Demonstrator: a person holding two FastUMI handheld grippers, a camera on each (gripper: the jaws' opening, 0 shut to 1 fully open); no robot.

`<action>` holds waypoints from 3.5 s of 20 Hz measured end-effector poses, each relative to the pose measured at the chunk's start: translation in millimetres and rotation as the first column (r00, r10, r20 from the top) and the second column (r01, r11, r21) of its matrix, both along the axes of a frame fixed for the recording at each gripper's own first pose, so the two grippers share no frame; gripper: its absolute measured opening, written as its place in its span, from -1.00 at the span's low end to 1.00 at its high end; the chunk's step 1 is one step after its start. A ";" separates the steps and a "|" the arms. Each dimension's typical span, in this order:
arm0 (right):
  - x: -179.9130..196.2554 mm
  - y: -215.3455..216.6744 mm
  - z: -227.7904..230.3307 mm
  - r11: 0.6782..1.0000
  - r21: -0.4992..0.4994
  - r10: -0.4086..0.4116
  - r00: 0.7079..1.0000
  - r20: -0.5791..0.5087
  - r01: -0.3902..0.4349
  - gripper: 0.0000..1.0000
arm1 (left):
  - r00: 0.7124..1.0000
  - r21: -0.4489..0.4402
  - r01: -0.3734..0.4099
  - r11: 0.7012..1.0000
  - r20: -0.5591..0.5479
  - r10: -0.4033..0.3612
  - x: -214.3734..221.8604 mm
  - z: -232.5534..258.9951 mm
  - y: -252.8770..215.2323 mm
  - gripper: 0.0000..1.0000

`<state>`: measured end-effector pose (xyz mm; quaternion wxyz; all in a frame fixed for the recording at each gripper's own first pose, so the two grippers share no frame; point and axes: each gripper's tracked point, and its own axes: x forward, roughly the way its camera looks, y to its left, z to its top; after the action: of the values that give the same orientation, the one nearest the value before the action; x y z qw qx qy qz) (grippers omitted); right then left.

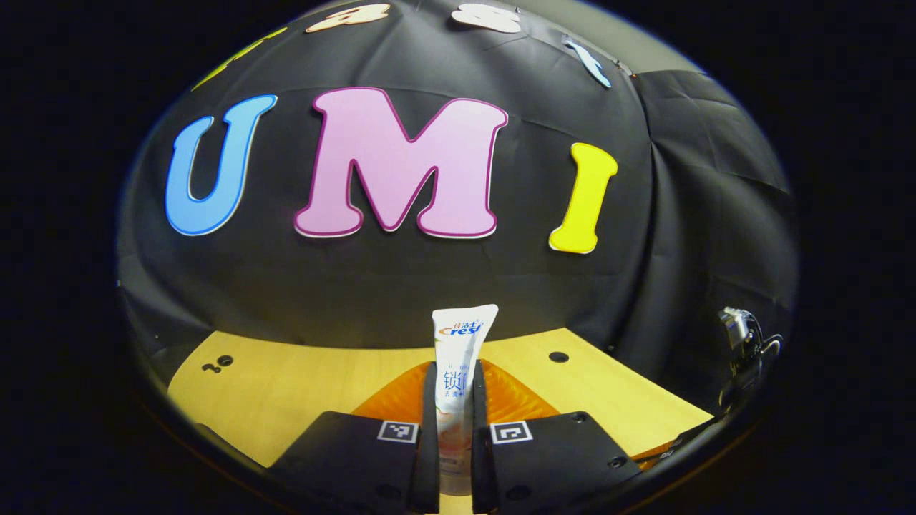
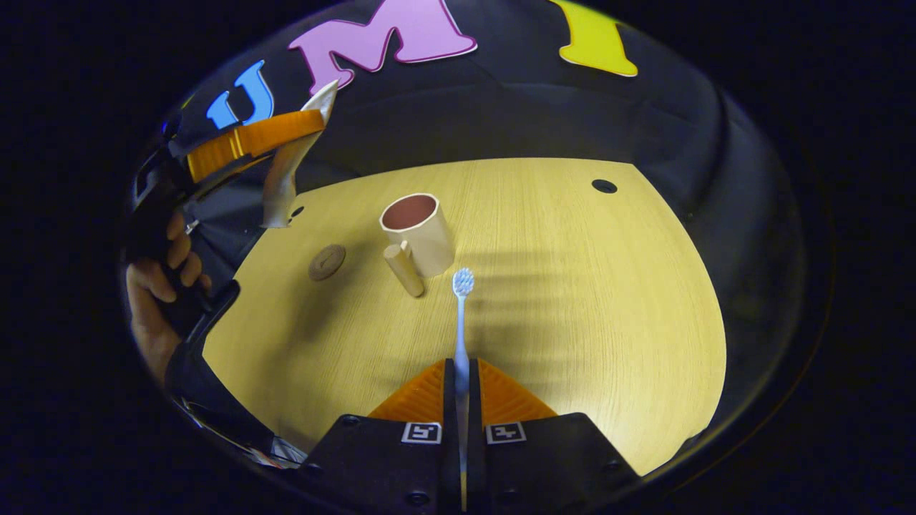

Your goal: Put the toothbrush and toothpaste on the desktop into the cup, then pick up the cup and place it on the coaster on the desktop.

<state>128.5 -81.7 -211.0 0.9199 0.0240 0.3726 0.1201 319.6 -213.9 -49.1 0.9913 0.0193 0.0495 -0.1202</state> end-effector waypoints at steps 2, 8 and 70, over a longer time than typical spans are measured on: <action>5.3 -6.9 4.3 1.000 0.009 -0.025 1.000 0.019 0.025 -0.84 | 1.000 -0.024 0.026 0.999 0.006 -0.025 19.0 -9.5 -6.8 -0.56; 9.8 -19.7 -1.5 0.997 0.029 -0.073 0.997 0.019 0.073 -0.84 | 0.994 -0.106 0.083 0.991 0.079 -0.075 64.4 -20.0 -18.8 -0.55; 174.4 103.9 82.6 0.963 0.253 -0.126 0.678 0.724 -0.091 -0.36 | 0.982 -0.131 -0.053 0.990 -0.188 0.028 -117.2 -179.5 93.4 0.95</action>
<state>302.9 22.2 -128.4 0.9807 0.1016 -0.0481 0.1600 202.4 -120.4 -228.7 0.9836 -0.0601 0.1340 -0.1045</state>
